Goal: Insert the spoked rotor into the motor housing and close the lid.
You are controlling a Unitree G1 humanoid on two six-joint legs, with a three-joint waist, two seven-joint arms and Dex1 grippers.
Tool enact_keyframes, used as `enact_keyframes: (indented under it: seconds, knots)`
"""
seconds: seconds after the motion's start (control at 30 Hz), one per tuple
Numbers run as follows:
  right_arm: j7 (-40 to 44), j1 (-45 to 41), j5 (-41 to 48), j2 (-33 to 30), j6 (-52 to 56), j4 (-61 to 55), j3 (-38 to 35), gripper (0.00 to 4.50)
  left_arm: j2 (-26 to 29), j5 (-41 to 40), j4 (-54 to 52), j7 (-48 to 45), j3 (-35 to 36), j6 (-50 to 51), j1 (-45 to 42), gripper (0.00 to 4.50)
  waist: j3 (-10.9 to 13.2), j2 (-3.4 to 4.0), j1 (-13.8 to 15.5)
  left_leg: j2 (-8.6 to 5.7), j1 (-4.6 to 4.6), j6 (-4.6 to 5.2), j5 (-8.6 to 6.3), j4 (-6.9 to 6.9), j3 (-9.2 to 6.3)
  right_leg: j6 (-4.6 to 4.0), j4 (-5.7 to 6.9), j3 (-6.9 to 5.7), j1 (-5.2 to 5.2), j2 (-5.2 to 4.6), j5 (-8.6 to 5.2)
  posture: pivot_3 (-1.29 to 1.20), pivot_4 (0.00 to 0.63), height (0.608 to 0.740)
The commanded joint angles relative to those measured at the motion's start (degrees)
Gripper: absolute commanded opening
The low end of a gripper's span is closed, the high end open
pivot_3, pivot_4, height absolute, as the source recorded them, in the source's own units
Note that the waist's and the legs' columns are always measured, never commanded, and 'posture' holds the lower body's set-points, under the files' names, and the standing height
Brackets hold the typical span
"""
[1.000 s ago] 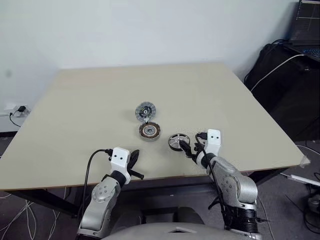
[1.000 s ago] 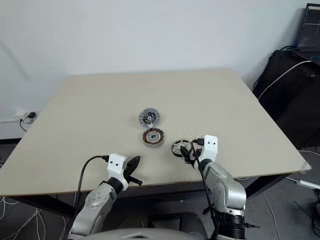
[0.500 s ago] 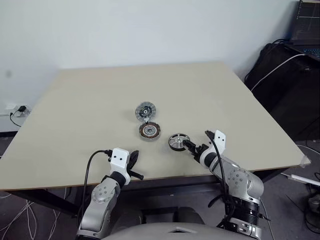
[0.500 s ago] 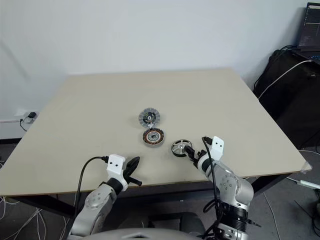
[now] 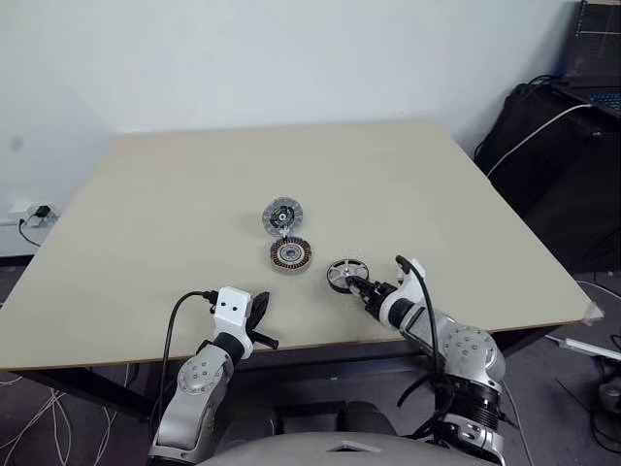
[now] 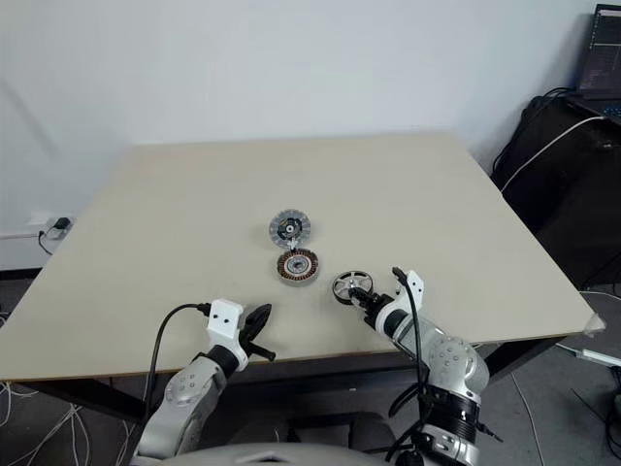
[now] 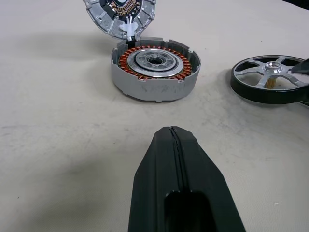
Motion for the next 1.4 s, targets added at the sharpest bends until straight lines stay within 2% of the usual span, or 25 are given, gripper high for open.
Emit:
enact_keyframes:
  seconds: [0.03, 0.17, 0.47, 0.77, 1.07, 1.4]
  knots:
    - [-0.8, -2.5, 2.7, 4.0, -1.3, -0.3, 0.5, 1.65, 0.2, -0.1, -2.7, 0.0, 0.2, -0.5, -0.7, 0.00, 0.0, 0.01, 0.0, 0.00, 0.00, 0.00, 0.00, 0.00, 0.00, 0.00, 0.00, 0.00, 0.00, 0.00, 0.00, 0.00, 0.000, 0.740]
    - [-1.7, -2.0, 4.3, 3.5, -1.6, 0.0, 0.5, 0.40, 0.2, -0.1, -2.7, 0.1, 0.2, -0.4, -0.5, 0.00, 0.0, 0.04, 0.0, 0.00, 0.00, 0.00, 0.00, 0.00, 0.00, 0.01, 0.00, 0.00, 0.00, 0.00, 0.00, 0.00, 0.000, 0.740]
    - [-6.2, -1.6, 12.9, 4.9, -0.3, -1.4, -2.3, 0.39, 0.3, -0.1, -2.5, -0.1, 0.1, -0.4, -0.5, 0.00, 0.1, 0.09, 0.0, 0.00, -0.02, 0.03, -0.01, -0.01, 0.00, 0.00, -0.02, 0.01, -0.02, 0.00, -0.01, 0.00, 0.000, 0.740]
    - [-15.2, -7.7, 22.3, 8.6, -3.7, 1.4, -1.6, 0.39, 0.3, -0.2, -2.8, -0.1, 0.2, -0.5, -0.2, 0.00, 0.3, 0.30, -0.4, 0.01, -0.07, 0.07, 0.01, -0.01, 0.07, 0.05, 0.01, 0.06, 0.00, 0.03, 0.02, 0.00, 0.000, 0.740]
    - [-11.4, -14.2, 17.8, 8.3, -9.7, 11.0, 8.4, 0.39, 0.1, -0.1, -3.8, 0.7, 0.7, -0.6, 0.9, 0.00, 0.2, 0.27, -0.6, -0.04, -0.15, 0.16, -0.01, -0.06, 0.11, -0.30, -0.03, 0.13, -0.04, 0.19, 0.17, 0.00, 0.000, 0.740]
    - [-6.8, -19.7, 16.2, 9.3, -13.9, 22.0, 10.4, 0.39, 0.2, -0.1, -5.5, 1.9, 1.1, -0.6, 3.1, 0.00, 0.2, 0.27, -0.7, -0.06, -0.12, 0.17, -0.01, -0.06, 0.05, -0.30, -0.05, 0.10, -0.13, 0.27, 0.17, 0.00, 0.000, 0.740]
